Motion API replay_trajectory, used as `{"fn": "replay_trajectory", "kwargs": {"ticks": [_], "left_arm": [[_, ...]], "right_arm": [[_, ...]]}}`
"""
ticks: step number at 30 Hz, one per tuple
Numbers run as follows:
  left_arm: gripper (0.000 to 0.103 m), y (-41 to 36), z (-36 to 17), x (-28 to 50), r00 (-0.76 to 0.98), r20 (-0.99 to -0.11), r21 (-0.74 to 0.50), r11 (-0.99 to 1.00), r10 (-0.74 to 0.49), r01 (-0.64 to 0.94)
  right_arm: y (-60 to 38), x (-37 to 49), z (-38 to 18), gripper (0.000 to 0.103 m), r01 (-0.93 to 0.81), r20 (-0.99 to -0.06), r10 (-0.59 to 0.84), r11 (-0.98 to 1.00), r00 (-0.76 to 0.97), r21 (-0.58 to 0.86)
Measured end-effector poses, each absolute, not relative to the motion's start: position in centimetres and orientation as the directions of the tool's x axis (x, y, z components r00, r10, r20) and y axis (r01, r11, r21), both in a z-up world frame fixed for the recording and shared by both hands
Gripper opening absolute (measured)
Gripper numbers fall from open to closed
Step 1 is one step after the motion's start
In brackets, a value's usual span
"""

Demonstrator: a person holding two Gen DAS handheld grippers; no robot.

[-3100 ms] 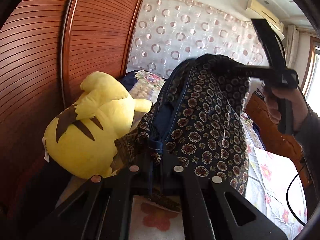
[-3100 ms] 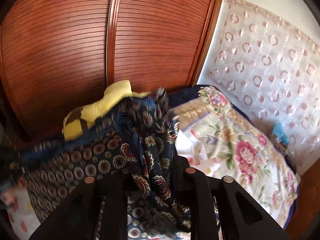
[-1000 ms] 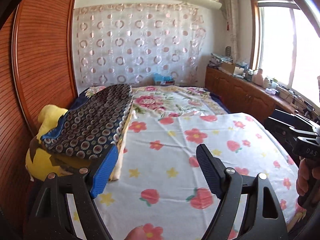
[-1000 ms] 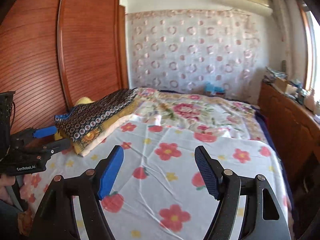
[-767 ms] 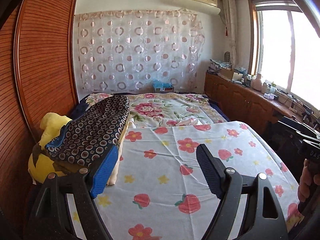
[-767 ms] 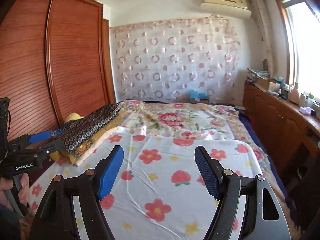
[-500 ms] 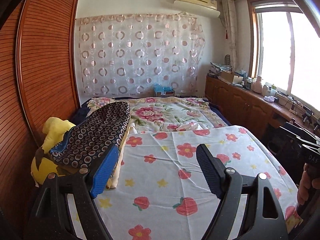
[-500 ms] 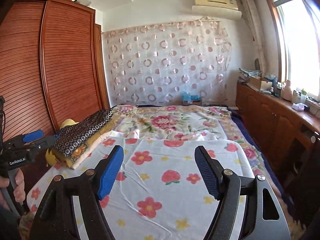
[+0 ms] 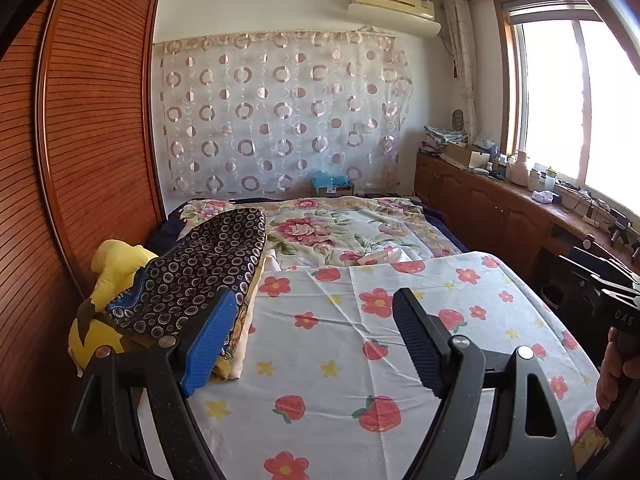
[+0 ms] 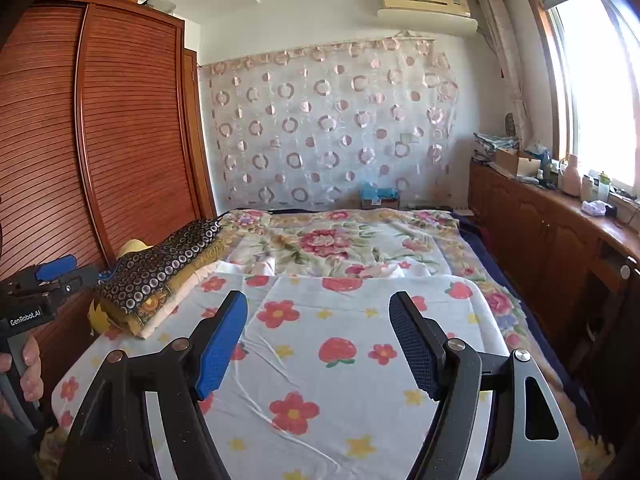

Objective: Fold small clothes

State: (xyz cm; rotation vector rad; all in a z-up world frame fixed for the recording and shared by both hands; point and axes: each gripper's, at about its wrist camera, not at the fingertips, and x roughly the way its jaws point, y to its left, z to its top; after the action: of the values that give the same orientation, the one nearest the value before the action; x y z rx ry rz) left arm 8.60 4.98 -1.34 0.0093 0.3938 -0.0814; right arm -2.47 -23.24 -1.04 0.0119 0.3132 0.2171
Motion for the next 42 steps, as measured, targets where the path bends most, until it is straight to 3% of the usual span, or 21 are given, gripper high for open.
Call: {"fn": "replay_trajectory", "kwargs": {"ticks": [42], "left_arm": [[0.081,4.8,-1.3,8.2,0.926,-0.371,0.005,0.997,-0.070,0.077]], "right_arm": [[-25.0,-1.4,-0.9,0.075,-0.231,-0.311,0.234,0.972,0.921,0.047]]}}
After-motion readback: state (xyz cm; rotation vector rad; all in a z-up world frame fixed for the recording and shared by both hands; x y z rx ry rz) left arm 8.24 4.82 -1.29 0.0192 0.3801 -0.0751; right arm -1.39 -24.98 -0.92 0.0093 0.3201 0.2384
